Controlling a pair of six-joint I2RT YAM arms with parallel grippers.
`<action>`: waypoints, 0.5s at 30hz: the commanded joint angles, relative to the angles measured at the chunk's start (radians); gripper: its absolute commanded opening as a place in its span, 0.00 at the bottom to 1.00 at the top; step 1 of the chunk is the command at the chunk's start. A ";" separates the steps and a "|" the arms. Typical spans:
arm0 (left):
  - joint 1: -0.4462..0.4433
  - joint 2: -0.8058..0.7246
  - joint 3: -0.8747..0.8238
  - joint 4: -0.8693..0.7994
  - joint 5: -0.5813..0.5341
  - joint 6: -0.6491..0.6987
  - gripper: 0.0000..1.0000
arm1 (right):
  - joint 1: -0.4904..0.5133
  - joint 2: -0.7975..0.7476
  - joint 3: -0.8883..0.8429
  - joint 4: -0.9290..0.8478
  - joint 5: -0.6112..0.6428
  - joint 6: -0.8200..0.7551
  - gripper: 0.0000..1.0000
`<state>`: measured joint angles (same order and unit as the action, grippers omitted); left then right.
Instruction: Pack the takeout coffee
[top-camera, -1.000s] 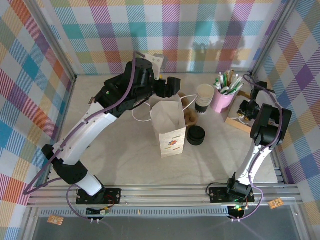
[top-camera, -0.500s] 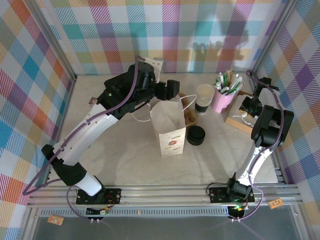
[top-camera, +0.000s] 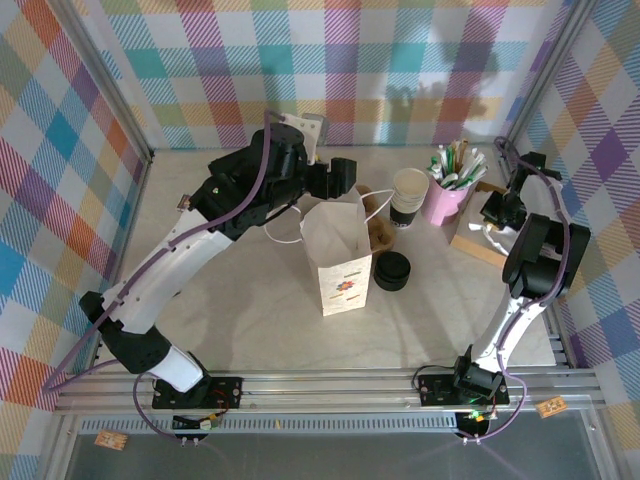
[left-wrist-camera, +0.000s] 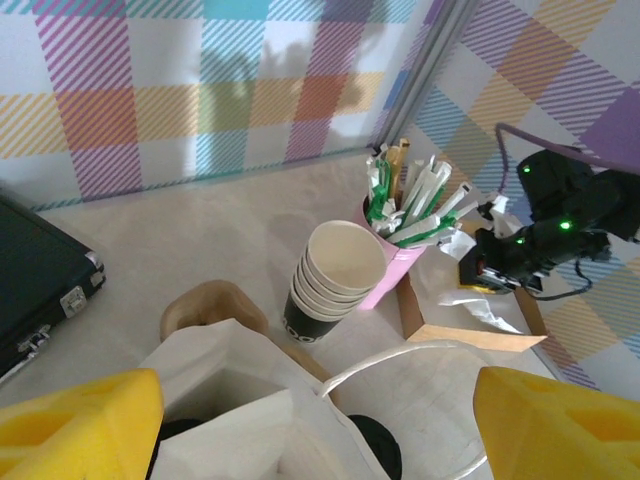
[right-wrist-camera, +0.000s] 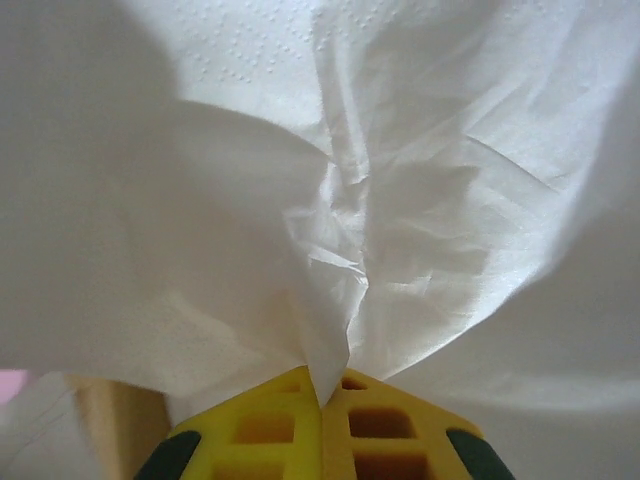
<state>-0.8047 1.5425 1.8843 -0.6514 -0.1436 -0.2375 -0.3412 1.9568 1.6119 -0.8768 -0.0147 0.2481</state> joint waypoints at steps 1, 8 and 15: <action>-0.005 -0.067 -0.030 0.028 -0.056 0.017 0.81 | 0.000 -0.176 -0.008 -0.032 -0.060 0.054 0.00; -0.002 -0.184 -0.146 0.086 -0.091 0.020 0.81 | 0.069 -0.494 -0.137 0.046 -0.228 0.129 0.00; 0.007 -0.318 -0.265 0.095 -0.134 0.021 0.81 | 0.145 -0.827 -0.155 0.163 -0.447 0.214 0.00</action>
<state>-0.8028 1.2724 1.6539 -0.5884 -0.2379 -0.2337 -0.2180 1.2163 1.4658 -0.7891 -0.3195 0.4091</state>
